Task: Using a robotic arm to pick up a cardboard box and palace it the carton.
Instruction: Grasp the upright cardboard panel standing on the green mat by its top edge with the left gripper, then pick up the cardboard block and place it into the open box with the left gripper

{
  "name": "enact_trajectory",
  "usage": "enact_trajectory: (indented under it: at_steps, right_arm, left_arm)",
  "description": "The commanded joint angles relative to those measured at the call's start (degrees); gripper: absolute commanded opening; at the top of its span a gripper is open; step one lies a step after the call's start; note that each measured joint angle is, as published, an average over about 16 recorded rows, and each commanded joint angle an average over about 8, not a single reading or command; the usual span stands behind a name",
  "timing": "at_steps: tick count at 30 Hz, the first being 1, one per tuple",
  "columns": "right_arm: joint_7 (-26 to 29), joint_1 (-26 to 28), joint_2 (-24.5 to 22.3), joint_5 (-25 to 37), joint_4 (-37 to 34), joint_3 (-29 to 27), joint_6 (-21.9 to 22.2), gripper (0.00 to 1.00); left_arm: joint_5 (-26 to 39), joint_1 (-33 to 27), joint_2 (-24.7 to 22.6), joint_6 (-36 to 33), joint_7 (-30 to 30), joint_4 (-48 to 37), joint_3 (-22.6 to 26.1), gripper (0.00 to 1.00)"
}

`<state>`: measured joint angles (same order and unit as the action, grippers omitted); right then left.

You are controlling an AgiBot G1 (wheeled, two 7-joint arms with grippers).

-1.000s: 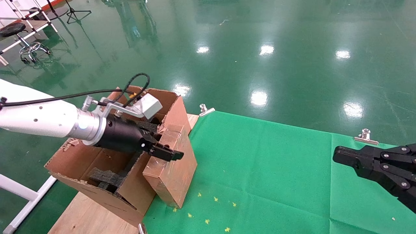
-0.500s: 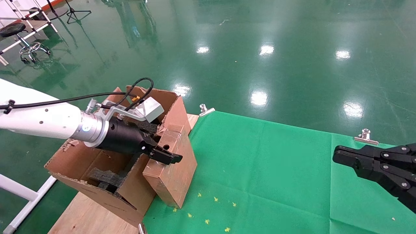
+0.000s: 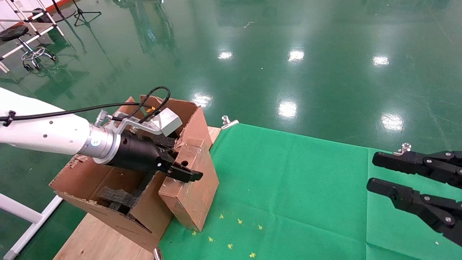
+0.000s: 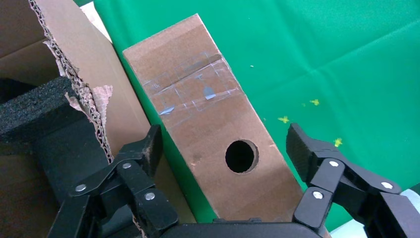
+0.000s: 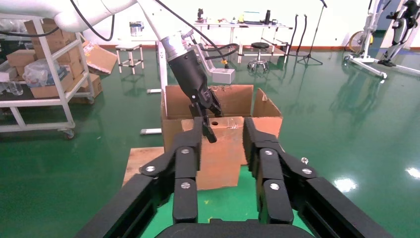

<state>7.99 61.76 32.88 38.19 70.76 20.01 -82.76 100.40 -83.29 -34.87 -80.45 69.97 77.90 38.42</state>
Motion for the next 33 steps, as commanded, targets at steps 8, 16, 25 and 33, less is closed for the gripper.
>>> enact_trajectory:
  at_steps: [8,16,25,33]
  right_arm:
    - [0.0,0.0,0.0,0.0,0.0,0.0,0.0,1.0]
    - [0.0,0.0,0.0,0.0,0.0,0.0,0.0,1.0]
    - [0.0,0.0,0.0,0.0,0.0,0.0,0.0,1.0]
    - [0.0,0.0,0.0,0.0,0.0,0.0,0.0,1.0]
  left_arm:
    - [-0.1,0.0,0.0,-0.1,0.1,0.0,0.0,0.0]
    - [-0.5,-0.7,-0.1,0.0,-1.4,-1.2,-0.3,0.0]
    - [-8.5,-6.8,1.9,-1.7,-11.1,-7.6,-5.1,0.0]
    - [-10.2,-19.4,3.4,-4.3,-24.6,-22.3,-9.1,0.0]
